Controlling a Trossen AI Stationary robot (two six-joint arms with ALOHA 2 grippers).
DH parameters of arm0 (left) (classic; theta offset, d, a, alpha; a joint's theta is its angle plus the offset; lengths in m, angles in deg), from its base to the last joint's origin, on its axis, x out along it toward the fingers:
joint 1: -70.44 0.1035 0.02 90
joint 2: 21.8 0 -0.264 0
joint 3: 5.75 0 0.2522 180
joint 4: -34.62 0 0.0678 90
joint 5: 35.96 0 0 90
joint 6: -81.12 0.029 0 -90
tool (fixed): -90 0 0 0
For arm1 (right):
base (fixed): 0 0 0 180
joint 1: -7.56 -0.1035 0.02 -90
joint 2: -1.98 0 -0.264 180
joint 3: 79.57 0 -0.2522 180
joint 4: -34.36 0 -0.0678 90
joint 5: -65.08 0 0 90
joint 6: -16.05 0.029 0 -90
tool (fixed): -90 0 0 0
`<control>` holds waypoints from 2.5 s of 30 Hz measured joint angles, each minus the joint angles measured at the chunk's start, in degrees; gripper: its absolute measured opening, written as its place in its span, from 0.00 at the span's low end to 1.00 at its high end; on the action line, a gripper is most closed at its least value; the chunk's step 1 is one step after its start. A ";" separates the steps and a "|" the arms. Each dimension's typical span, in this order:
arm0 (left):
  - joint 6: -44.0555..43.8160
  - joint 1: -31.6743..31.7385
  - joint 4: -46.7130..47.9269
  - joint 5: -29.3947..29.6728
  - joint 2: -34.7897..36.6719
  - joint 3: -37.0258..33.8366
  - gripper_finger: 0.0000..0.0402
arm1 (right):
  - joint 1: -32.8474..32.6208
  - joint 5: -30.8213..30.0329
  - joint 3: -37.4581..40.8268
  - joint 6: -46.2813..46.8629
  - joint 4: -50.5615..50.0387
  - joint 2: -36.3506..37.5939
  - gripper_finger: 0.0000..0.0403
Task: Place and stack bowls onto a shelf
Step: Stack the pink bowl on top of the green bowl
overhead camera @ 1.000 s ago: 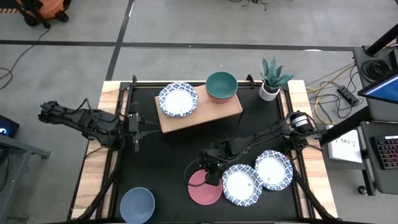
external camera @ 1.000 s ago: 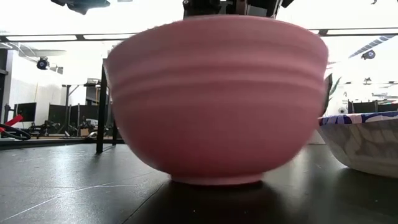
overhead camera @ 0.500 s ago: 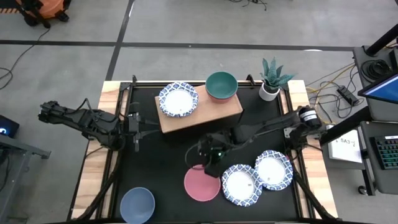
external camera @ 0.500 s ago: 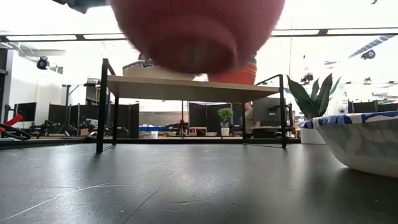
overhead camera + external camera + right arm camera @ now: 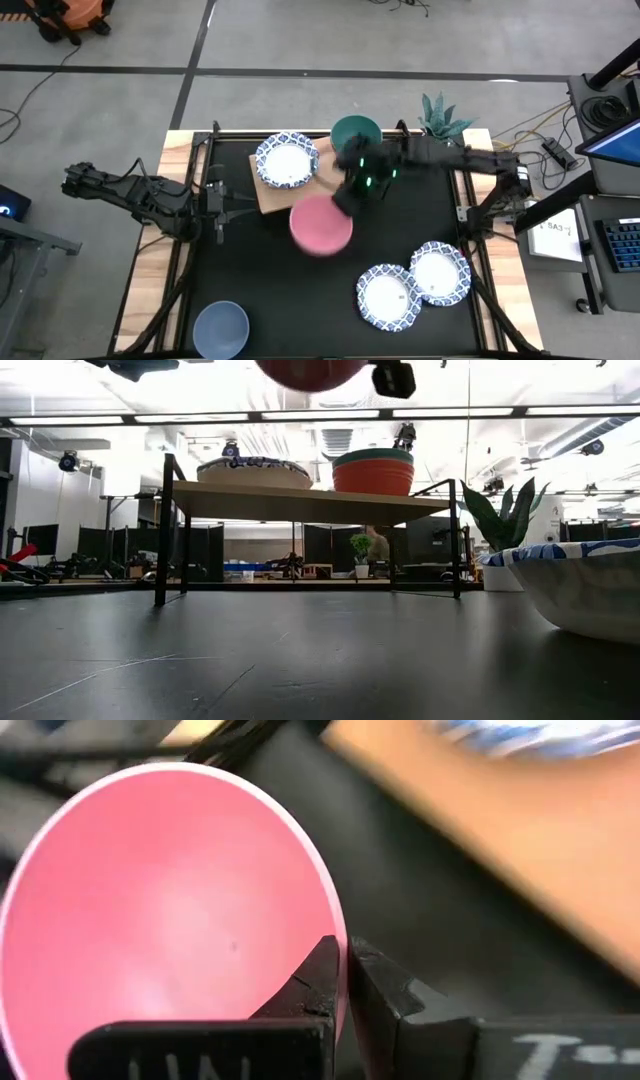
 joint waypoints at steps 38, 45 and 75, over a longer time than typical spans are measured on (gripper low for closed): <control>0.43 -0.02 0.09 0.00 0.00 0.00 0.23 | 41.02 1.24 -16.61 -17.88 -23.98 -6.12 0.03; 0.42 -0.01 0.09 -0.01 0.00 0.00 0.23 | 41.01 1.26 -16.58 -18.48 -23.55 -6.12 0.04; 0.83 -0.01 0.23 -0.02 0.00 0.00 0.23 | 36.10 1.22 -10.47 -34.27 2.34 0.32 0.14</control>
